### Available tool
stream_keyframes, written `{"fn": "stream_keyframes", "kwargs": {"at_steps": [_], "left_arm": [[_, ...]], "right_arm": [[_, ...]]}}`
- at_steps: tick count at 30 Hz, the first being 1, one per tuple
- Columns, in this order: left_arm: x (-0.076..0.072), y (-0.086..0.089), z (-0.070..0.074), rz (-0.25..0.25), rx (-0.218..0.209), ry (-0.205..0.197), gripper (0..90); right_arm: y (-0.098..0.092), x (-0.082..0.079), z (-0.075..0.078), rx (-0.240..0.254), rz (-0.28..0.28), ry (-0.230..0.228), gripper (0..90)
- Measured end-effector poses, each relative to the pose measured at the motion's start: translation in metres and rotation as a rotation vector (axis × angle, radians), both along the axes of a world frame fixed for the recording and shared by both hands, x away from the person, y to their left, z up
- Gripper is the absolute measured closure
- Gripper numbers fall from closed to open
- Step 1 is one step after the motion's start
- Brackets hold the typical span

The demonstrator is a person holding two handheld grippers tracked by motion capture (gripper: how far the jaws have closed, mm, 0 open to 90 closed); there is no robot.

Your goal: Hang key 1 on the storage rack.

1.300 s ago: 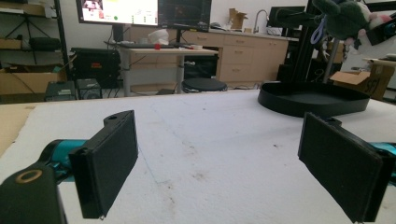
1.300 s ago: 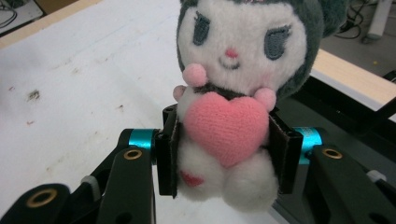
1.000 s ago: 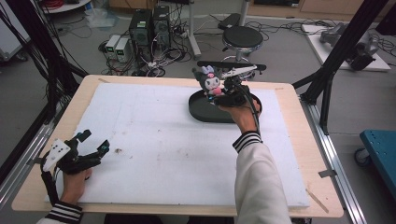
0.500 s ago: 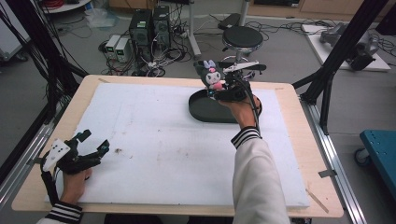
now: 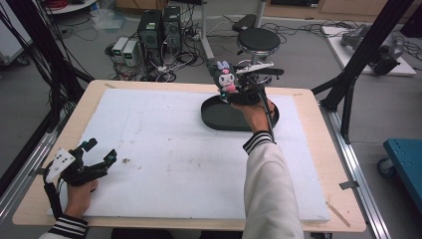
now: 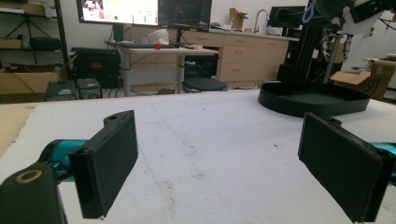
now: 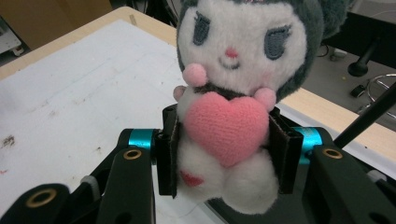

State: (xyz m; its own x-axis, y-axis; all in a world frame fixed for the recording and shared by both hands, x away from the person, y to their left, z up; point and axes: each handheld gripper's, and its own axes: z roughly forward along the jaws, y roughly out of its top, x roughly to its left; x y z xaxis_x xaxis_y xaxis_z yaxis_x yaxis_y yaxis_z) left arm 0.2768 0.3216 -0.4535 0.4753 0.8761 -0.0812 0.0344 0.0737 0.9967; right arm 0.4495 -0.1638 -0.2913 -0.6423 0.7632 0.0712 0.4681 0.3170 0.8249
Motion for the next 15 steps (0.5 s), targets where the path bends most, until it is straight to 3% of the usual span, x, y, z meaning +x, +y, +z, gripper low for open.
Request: {"fn": "stream_keyframes", "kwargs": {"at_steps": [15], "left_arm": [[0.0002,0.0004,0.0001,0.002,0.002,0.002,12.5]], "right_arm": [[0.0006,0.0054,-0.0029,0.013,-0.036,-0.025,54.5]]}}
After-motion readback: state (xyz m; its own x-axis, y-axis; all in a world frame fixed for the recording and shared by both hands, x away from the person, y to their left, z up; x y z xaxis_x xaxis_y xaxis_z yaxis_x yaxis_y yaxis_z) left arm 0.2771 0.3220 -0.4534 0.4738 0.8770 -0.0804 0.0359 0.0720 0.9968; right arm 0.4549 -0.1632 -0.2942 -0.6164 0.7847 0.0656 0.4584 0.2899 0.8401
